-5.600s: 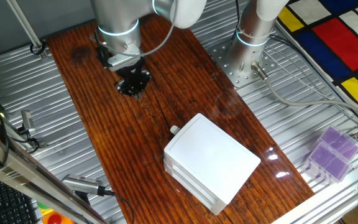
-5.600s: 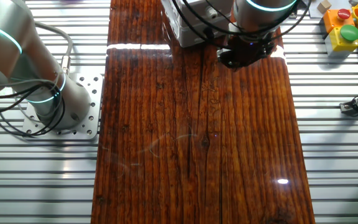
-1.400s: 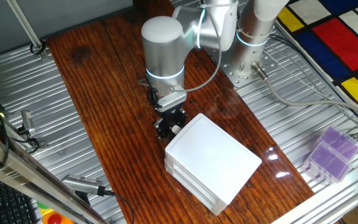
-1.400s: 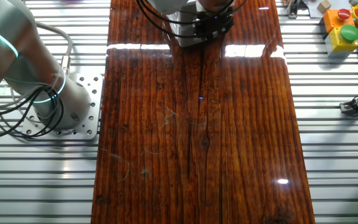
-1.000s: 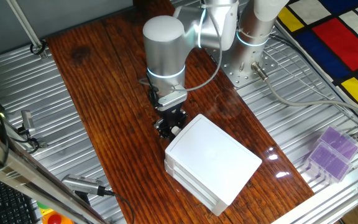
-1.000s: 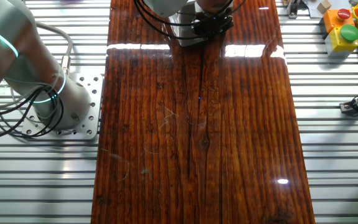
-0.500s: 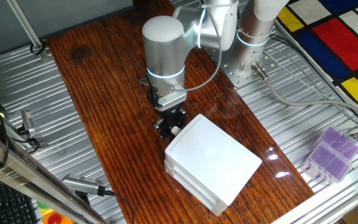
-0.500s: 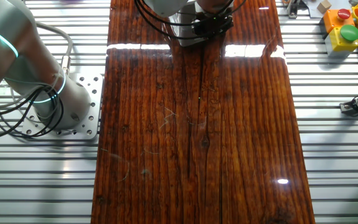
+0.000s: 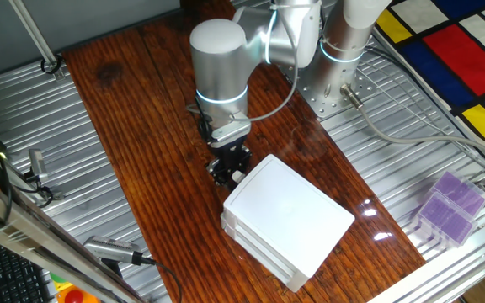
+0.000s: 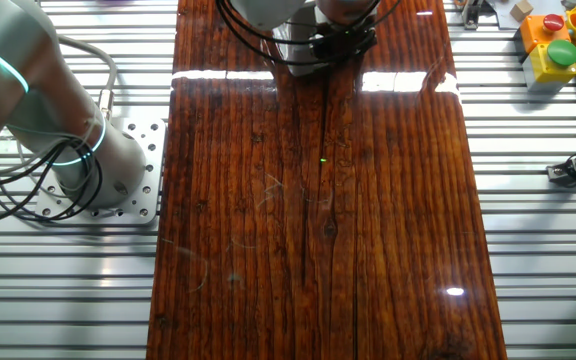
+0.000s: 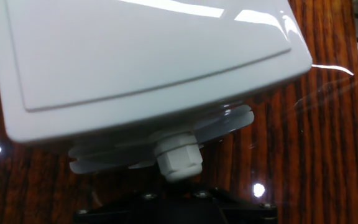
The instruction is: Take something out of a drawer
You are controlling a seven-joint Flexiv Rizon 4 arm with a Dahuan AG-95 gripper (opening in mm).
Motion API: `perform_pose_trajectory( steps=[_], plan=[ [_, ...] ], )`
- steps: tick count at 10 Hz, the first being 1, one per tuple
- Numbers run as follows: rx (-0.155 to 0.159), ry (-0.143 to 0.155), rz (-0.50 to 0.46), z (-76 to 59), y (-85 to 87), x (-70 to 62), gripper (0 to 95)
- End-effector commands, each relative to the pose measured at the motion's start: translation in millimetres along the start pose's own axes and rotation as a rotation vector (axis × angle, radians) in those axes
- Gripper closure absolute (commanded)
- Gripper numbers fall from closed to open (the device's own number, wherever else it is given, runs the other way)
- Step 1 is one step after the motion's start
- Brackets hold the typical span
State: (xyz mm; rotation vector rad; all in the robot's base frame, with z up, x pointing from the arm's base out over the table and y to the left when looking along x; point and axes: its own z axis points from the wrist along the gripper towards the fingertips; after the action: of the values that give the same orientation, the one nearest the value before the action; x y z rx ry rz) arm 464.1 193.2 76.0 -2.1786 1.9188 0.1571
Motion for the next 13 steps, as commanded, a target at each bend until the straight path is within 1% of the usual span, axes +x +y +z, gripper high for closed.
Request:
perform_pose_trajectory(
  steps=[1,3,4,7,13],
  plan=[
    [-0.006,-0.001,-0.006,-4.9,-1.3,5.5,95.0],
    [-0.008,0.006,-0.016,-8.6,-2.4,13.0,95.0],
    [-0.007,0.005,-0.017,-9.3,-2.7,16.7,95.0],
    [-0.007,0.002,-0.024,-7.9,-3.5,26.2,95.0],
    [-0.008,0.002,-0.027,-8.8,-4.9,34.2,95.0]
  ],
)
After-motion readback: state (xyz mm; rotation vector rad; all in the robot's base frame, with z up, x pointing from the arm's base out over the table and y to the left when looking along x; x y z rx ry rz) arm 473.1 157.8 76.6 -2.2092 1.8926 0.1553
